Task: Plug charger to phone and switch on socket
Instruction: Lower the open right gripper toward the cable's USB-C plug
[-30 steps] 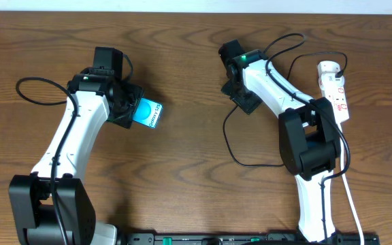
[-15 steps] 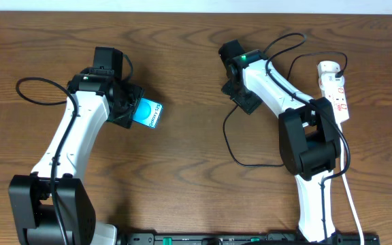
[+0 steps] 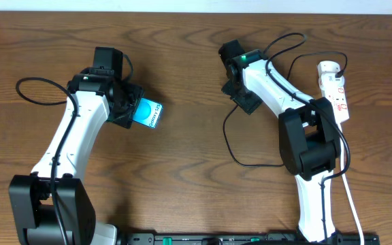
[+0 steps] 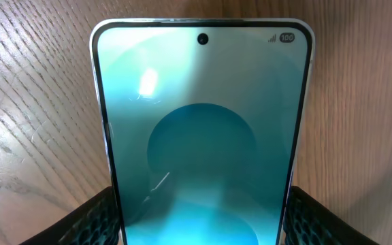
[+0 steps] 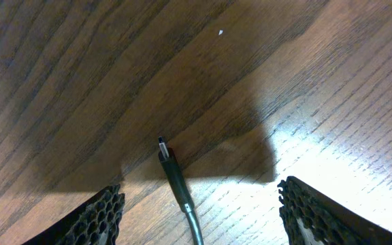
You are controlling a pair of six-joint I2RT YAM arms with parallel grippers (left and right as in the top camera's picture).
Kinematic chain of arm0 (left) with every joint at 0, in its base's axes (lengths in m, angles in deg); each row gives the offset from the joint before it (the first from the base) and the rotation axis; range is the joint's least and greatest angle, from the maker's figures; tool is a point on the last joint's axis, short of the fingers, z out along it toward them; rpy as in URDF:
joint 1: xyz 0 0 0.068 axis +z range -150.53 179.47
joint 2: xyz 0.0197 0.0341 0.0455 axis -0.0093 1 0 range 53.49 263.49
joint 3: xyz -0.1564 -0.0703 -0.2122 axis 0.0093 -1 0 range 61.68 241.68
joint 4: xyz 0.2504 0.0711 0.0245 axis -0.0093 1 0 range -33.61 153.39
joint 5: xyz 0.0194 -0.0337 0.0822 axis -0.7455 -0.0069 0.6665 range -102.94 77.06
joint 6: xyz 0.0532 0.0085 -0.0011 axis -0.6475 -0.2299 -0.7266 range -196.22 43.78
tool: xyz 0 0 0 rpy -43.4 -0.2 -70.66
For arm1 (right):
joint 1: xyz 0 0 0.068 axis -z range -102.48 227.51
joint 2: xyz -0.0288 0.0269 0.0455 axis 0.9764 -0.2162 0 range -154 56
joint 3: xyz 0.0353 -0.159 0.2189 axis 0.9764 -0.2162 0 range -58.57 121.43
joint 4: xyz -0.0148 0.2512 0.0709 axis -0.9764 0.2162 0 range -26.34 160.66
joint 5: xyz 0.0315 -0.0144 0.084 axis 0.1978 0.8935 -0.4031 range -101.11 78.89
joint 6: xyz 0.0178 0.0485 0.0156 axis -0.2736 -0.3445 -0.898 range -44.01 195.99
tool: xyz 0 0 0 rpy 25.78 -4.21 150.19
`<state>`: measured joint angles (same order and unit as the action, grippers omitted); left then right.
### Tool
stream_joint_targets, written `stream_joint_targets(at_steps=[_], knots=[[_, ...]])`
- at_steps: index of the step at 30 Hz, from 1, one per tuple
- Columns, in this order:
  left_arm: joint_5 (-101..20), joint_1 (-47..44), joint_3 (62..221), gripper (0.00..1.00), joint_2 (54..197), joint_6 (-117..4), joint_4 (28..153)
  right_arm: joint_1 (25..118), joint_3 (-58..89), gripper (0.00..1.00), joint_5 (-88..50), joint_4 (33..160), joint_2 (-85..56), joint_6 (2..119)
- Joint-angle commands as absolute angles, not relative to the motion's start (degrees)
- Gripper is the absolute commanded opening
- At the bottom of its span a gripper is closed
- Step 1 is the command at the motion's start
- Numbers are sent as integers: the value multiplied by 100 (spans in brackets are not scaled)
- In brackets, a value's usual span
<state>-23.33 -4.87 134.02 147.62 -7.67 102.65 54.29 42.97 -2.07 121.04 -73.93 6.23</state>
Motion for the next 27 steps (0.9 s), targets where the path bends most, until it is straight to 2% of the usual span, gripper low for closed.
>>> stream_joint_targets(at_steps=[1,27], knots=[[-2342,-485,13391,7,14764,-865,10281,5379,4284,73,-10,12104,-7448,575],[-2340,-485,13391,7,14764,-865,10279,5335,4284,71,-117,12043,-7625,577]])
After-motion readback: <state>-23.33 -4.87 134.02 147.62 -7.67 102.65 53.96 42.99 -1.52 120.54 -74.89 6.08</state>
